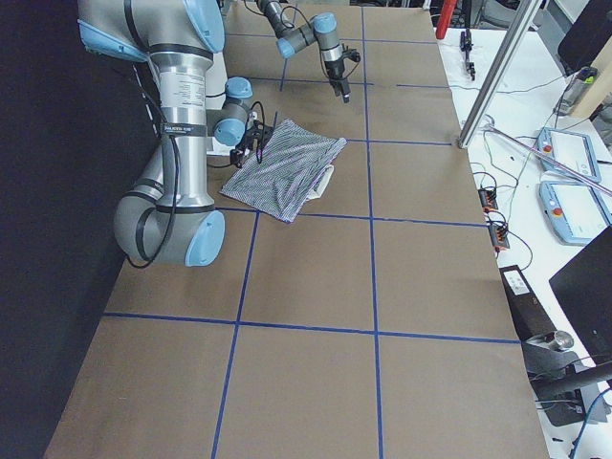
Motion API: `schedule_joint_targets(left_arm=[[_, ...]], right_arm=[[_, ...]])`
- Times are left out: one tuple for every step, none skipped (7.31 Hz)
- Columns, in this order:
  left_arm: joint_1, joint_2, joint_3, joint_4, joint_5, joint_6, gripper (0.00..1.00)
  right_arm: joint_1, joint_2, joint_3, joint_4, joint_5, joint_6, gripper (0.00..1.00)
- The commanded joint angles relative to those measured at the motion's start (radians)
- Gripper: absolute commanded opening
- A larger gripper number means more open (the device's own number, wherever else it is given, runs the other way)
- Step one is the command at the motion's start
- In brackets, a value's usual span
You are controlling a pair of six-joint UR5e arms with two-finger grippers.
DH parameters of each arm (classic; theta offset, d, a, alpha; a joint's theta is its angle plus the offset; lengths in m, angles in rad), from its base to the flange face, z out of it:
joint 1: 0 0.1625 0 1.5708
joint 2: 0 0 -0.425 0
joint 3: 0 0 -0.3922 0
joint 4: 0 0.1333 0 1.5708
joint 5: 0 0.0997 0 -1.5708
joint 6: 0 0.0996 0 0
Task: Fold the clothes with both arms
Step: 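Drag the folded shirt toward the robot with the right gripper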
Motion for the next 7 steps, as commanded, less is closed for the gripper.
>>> schedule_joint_targets(left_arm=[[0.156,0.012,-0.1,0.11,0.023,-0.23,0.93],[0.192,0.013,-0.099,0.114,0.044,-0.248,0.93],[0.215,0.013,-0.095,0.114,0.047,-0.252,0.93],[0.223,0.01,-0.086,0.114,0.047,-0.252,0.93],[0.238,0.012,-0.081,0.114,0.046,-0.252,0.92],[0.249,0.012,-0.076,0.114,0.047,-0.254,0.91],[0.25,0.007,-0.067,0.115,0.047,-0.254,0.91]], right_arm=[[0.123,0.082,-0.011,0.098,-0.003,-0.008,1.0],[0.135,0.082,-0.016,0.131,-0.005,-0.008,1.0],[0.139,0.082,-0.025,0.131,-0.008,-0.008,1.0],[0.142,0.084,-0.027,0.131,-0.005,-0.008,1.0],[0.144,0.084,-0.027,0.133,-0.005,-0.008,1.0],[0.144,0.084,-0.027,0.133,-0.005,-0.008,1.0],[0.144,0.082,-0.03,0.133,-0.003,-0.008,1.0]])
